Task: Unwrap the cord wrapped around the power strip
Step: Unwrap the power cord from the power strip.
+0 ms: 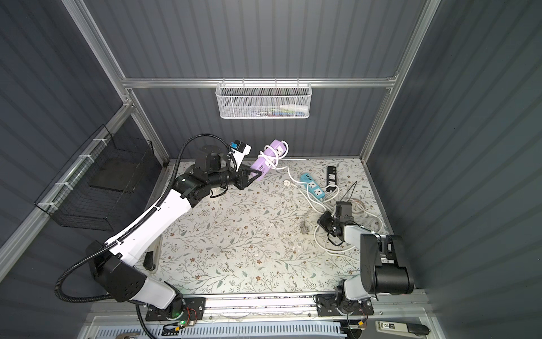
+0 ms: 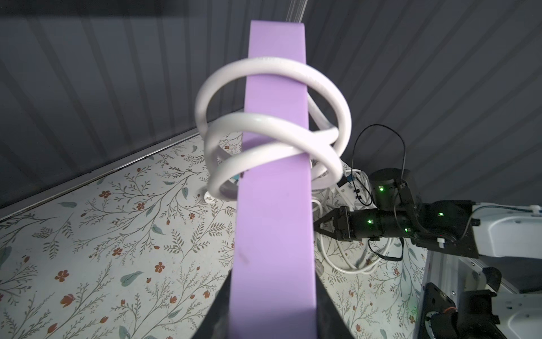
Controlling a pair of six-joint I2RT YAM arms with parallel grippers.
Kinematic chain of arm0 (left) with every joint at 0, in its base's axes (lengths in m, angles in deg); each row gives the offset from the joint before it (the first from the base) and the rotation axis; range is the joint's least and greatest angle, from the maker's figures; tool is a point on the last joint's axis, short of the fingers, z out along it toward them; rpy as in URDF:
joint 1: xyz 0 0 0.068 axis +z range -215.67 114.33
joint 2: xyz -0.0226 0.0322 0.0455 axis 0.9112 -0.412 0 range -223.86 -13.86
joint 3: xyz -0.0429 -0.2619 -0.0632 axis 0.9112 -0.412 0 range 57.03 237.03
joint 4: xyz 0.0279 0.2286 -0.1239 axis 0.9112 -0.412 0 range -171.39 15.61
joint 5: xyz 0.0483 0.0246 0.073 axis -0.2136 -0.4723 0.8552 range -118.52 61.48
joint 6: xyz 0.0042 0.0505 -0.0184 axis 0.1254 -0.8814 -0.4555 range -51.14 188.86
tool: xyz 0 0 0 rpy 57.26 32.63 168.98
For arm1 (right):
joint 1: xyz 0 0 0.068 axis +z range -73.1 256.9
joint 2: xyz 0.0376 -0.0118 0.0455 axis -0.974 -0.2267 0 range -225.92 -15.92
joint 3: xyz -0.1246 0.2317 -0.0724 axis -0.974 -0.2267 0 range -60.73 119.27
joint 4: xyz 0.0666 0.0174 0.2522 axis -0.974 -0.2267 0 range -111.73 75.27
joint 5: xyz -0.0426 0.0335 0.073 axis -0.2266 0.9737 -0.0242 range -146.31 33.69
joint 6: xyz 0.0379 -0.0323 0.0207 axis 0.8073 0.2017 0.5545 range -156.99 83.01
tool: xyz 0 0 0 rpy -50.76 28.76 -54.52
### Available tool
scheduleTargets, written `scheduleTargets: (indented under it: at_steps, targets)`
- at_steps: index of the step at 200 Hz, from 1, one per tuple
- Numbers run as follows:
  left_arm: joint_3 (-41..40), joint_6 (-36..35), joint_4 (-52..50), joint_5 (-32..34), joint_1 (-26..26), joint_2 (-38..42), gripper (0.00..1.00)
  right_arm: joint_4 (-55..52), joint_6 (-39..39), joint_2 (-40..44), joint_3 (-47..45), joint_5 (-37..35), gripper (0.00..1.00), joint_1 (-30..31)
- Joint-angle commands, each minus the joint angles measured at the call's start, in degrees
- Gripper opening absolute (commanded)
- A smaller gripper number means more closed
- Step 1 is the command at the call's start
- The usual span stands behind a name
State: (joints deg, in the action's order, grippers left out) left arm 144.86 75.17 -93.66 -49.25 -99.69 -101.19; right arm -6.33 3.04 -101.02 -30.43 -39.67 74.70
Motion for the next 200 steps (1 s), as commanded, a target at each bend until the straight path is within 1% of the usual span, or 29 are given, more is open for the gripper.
scheduleTargets:
  at_steps: [1,13,33,44,49,64,89,110,113,121,139,144,154,169,183,200]
  targets:
    - [0.02,0.44,3.80,-3.17,0.18,2.68,0.00,1.62,1.64,0.19,1.31,-2.20,0.02,0.67]
    - [0.12,0.29,3.80,-3.83,0.18,2.55,0.00,1.55,1.23,0.37,1.19,-2.35,0.23,1.08]
    - [0.48,0.56,3.59,-5.06,0.18,1.74,0.00,1.28,0.25,0.66,1.10,-2.43,0.44,2.06]
    - [0.58,0.58,3.58,-5.53,0.18,1.55,0.00,1.36,-0.16,1.34,0.88,-2.16,0.52,2.36]
    - [0.69,0.63,3.39,-5.54,0.18,1.46,0.00,1.17,-0.28,1.93,0.80,-2.19,0.55,2.53]
    - [1.06,0.60,2.98,-5.46,0.18,1.22,0.00,-0.14,-1.35,4.60,0.80,-2.23,0.58,3.11]
    - [2.92,-0.06,0.61,-5.47,0.18,0.04,0.00,-4.32,-4.14,13.17,2.19,-0.92,0.64,4.16]
    - [5.64,0.11,-2.52,-5.56,0.18,-1.86,0.00,-5.90,-7.06,20.55,4.46,2.05,0.75,4.73]
    - [6.08,0.19,-2.96,-5.59,0.18,-2.14,0.00,-5.86,-7.50,22.37,4.90,4.14,0.77,4.81]
    - [7.16,0.26,-4.06,-5.91,0.18,-2.80,0.00,-5.26,-8.81,24.65,6.00,5.99,0.83,4.94]
    - [8.40,1.31,-4.99,-6.64,0.16,-3.36,0.00,2.23,-10.55,25.92,6.05,12.87,0.96,5.01]
    - [8.61,1.78,-4.97,-6.90,0.12,-3.30,0.00,6.20,-10.30,25.76,5.63,15.01,0.99,5.02]
    - [8.96,2.53,-5.17,-6.91,0.18,-3.20,0.00,15.09,-8.80,24.47,4.05,19.40,0.99,5.14]
    - [9.28,3.65,-5.55,-7.11,0.16,-2.85,0.00,28.53,-5.24,20.69,2.31,23.27,0.99,5.41]
    - [9.11,5.02,-5.01,-7.72,0.16,-1.86,0.00,39.55,-2.97,15.19,2.10,24.79,0.99,6.35]
    - [9.78,6.81,-4.80,-8.96,0.11,-1.10,0.00,50.39,-2.83,9.34,3.05,25.07,0.99,8.44]
